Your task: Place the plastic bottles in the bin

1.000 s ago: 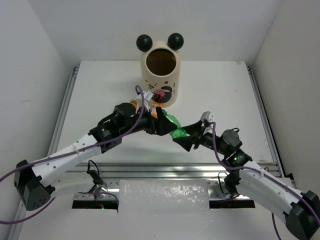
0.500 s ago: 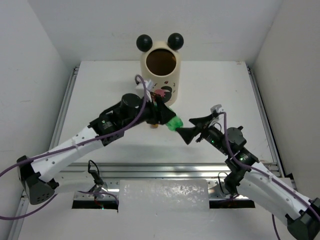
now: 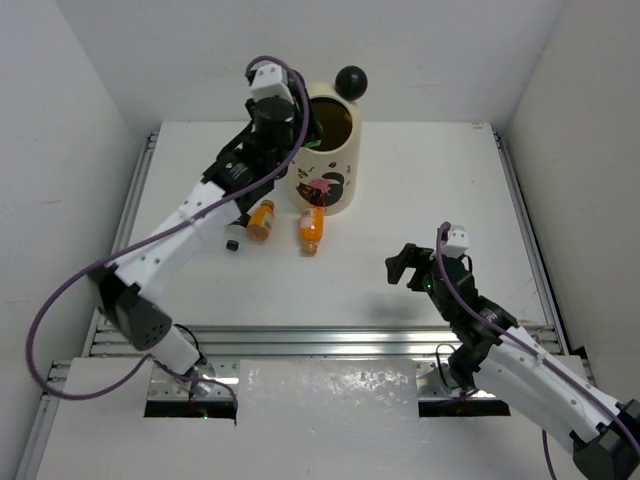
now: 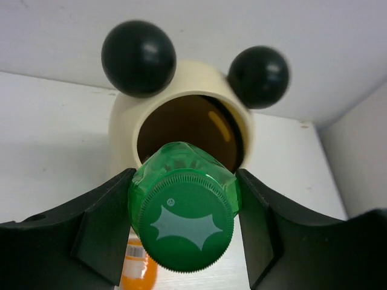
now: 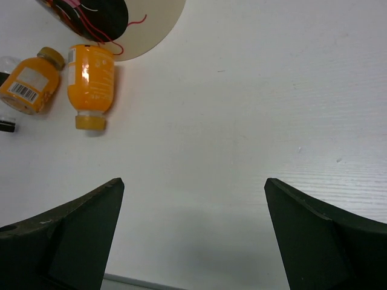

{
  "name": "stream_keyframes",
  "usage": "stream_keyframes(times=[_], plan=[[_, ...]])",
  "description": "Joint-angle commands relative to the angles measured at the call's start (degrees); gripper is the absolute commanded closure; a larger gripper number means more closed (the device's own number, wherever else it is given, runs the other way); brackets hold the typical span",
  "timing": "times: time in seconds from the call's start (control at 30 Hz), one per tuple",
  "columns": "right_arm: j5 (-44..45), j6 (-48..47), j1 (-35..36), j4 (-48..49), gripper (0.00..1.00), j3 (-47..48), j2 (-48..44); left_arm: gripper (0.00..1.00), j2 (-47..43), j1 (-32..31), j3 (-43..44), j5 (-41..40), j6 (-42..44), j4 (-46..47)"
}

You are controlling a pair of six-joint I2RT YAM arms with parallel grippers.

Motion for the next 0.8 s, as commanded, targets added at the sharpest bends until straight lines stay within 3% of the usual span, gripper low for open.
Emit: stream_keyframes(times=[0.0, 0.1, 0.17, 0.2, 0.27, 0.3, 0.33, 0.47, 0.6, 0.7, 0.77], plan=[[1.1, 0.1, 0.0, 1.3, 0.01, 0.2, -0.1, 0.92, 5.0, 2.4, 4.4, 0.9, 5.1, 6.2], [0.5, -0.3, 0.0, 2.0, 0.01, 0.2, 0.2, 0.92, 10.1, 4.0, 7.5, 1.0, 6.8, 8.4], [-0.5, -0.7, 0.0, 2.3, 0.01, 0.2, 0.8, 0.77, 12.5, 4.6, 8.5, 1.4, 8.2, 10.8], [-1.1, -1.0, -0.1, 2.8, 0.01, 0.0, 1.5, 0.51, 13.3, 4.6, 9.0, 0.6, 8.3, 10.8], [-4.4, -2.3, -0.2, 4.8, 0.01, 0.0, 2.8, 0.24, 14.3, 4.5, 9.8, 0.8, 7.5, 9.8], [-6.1, -2.5, -0.1, 5.6, 0.01, 0.3, 3.7, 0.05, 14.1, 4.5, 9.6, 1.5, 7.1, 9.7], [-7.8, -2.8, -0.2, 6.4, 0.01, 0.8, 6.9, 0.0, 13.4, 4.6, 9.4, 2.1, 6.2, 9.3], [-14.8, -1.3, 0.0, 10.5, 0.01, 6.3, 18.4, 0.0, 10.4, 4.5, 8.0, 4.8, 4.2, 8.9], [-18.8, 0.8, 0.7, 16.6, 0.01, 12.3, 30.9, 0.0, 5.5, 4.4, 10.0, 2.8, -1.1, -3.4], [-17.4, 1.5, 1.8, 18.8, 0.01, 19.2, 41.3, 0.0, -3.5, 4.4, 4.2, 2.6, -5.0, -9.6], [-16.8, 1.2, 2.4, 20.3, 0.01, 22.8, 48.7, 0.0, -10.0, 4.4, -6.5, 4.0, -5.9, -9.6]])
